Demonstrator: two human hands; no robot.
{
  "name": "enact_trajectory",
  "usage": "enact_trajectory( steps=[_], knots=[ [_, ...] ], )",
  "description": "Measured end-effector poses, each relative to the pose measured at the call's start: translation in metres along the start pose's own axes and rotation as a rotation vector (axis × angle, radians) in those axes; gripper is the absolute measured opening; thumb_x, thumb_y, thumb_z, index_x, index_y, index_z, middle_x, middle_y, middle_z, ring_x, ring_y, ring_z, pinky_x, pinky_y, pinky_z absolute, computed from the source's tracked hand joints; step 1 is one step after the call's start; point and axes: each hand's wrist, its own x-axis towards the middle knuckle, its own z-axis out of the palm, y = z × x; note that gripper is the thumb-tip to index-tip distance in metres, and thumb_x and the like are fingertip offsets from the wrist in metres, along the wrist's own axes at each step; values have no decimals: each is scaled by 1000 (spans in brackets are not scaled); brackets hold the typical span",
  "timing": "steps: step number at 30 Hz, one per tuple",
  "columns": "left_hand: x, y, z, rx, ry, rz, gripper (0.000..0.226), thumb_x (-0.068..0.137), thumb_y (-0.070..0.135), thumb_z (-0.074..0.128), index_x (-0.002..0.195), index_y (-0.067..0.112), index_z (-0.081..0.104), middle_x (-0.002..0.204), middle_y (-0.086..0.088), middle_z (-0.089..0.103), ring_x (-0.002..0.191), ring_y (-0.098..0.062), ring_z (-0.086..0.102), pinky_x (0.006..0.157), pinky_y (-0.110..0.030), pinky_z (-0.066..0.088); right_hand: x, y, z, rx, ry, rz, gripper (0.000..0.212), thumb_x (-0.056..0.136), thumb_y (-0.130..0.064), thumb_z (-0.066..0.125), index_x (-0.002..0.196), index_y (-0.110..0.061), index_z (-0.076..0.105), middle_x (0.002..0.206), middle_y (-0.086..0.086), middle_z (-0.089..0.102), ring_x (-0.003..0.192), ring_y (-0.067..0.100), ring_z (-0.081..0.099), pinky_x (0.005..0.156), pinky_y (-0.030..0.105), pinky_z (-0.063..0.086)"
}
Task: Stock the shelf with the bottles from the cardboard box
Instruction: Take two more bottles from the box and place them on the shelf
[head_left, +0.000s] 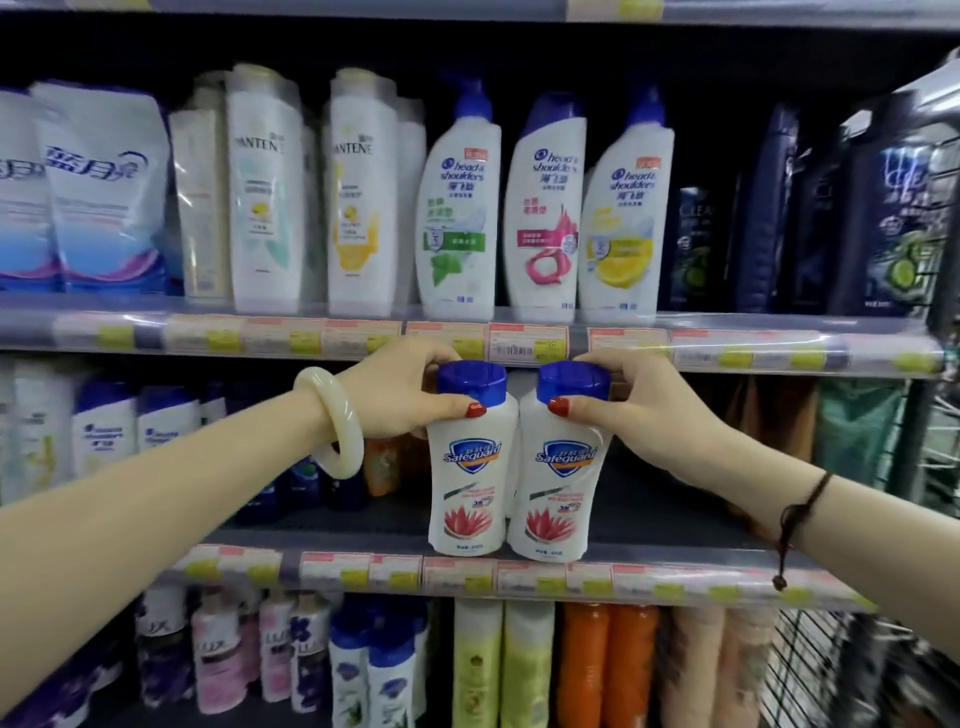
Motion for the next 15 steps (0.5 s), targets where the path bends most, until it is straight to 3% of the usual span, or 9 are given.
enact_trajectory(
  steps=[7, 10, 12, 15],
  knots=[
    [10, -5, 5, -60, 18, -11, 36, 76, 20, 73, 107, 7, 62, 101, -10, 68, 92, -20, 68, 71, -44, 60, 6, 15, 0, 35, 8, 20, 35, 78, -19, 72, 112, -14, 64, 103, 2, 70, 95, 15, 66, 82, 32, 56],
    [8, -15, 12, -126, 35, 11, 43, 69, 9, 78, 109, 10, 61, 104, -1, 70, 96, -12, 67, 77, -27, 58, 5, 19, 1, 81, 16, 47, 38, 77, -18, 74, 113, -16, 61, 104, 1, 69, 95, 14, 66, 82, 31, 56],
    [4, -21, 21, -210, 53, 21, 53, 67, 2, 79, 113, 18, 59, 105, 8, 68, 93, -1, 67, 73, -13, 54, 0, 25, 6, 129, 22, 82, 42, 75, -15, 75, 112, -21, 56, 104, -5, 68, 93, 9, 66, 79, 27, 57],
    [0, -35, 35, -406, 119, -22, 50, 67, -5, 76, 110, 17, 59, 99, 8, 69, 85, 2, 69, 66, -13, 54, -12, 39, 19, 175, 44, 110, 49, 74, -13, 76, 113, -26, 49, 103, -10, 66, 90, 2, 66, 72, 20, 57]
  ],
)
